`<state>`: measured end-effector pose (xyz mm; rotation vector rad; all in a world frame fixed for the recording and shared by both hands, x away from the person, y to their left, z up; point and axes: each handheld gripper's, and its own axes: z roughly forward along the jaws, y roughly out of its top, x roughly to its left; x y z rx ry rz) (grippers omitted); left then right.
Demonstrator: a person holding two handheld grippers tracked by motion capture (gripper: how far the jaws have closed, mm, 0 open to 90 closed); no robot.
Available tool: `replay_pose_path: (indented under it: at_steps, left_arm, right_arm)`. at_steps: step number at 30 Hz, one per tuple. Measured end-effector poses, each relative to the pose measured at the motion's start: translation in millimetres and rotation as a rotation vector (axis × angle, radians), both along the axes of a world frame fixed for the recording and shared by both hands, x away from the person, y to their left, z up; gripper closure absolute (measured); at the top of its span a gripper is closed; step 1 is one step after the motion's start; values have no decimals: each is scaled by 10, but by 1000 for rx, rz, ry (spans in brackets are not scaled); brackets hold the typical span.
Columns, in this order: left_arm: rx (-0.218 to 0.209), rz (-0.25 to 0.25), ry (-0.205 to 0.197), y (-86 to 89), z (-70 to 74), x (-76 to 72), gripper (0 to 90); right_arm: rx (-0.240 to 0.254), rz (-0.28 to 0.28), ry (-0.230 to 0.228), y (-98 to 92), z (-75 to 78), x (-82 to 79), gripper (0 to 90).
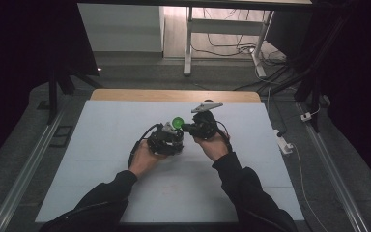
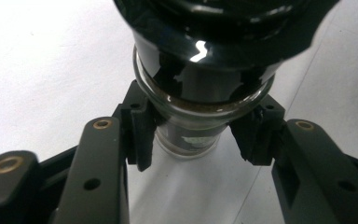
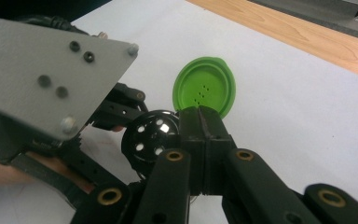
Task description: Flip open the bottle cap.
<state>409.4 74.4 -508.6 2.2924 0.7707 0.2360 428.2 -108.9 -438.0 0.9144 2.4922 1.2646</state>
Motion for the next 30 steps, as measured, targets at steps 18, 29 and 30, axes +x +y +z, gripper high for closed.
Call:
replay_pose_path:
  at_steps: [18,29,30]
  left_arm:
    - [-85,22,92,284,239,-131,186]
    - [-108,-3,140,342,331,-291,76]
    - [-106,-3,136,353,342,-306,56]
  right_arm:
    - [3,22,4,-148,73,-203,503]
    - [8,42,36,-179,45,-334,265]
    - [8,46,41,-185,39,-349,244]
